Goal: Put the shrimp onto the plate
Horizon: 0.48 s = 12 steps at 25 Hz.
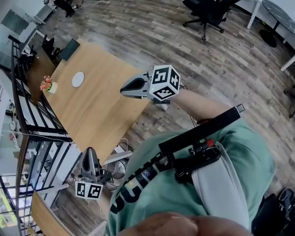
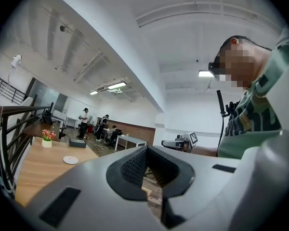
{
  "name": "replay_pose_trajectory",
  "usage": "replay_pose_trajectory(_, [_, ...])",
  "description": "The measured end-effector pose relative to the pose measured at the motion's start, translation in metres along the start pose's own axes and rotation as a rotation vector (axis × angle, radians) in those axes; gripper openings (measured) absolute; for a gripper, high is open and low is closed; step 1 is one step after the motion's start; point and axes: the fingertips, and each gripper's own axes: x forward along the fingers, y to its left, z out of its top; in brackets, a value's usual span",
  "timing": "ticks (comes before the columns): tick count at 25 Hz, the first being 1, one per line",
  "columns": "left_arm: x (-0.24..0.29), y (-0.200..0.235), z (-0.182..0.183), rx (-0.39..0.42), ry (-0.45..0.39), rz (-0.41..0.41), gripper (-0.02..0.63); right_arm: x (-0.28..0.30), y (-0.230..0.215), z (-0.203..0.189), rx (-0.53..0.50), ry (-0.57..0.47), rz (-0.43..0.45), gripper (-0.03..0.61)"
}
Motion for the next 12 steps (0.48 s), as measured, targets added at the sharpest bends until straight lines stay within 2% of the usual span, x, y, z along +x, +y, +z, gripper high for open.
replay_pose_trajectory(6, [-0.016, 0.016, 0.012, 0.031, -0.019, 0.046, 0.005, 0.016, 0.002, 0.005, -0.022, -0.025, 0.024, 0.008])
replay_pose_trajectory(12, [-0.029, 0.031, 0.022, 0.038, -0.040, 0.056, 0.005, 0.030, 0.005, 0.019, -0.048, -0.034, 0.020, 0.008])
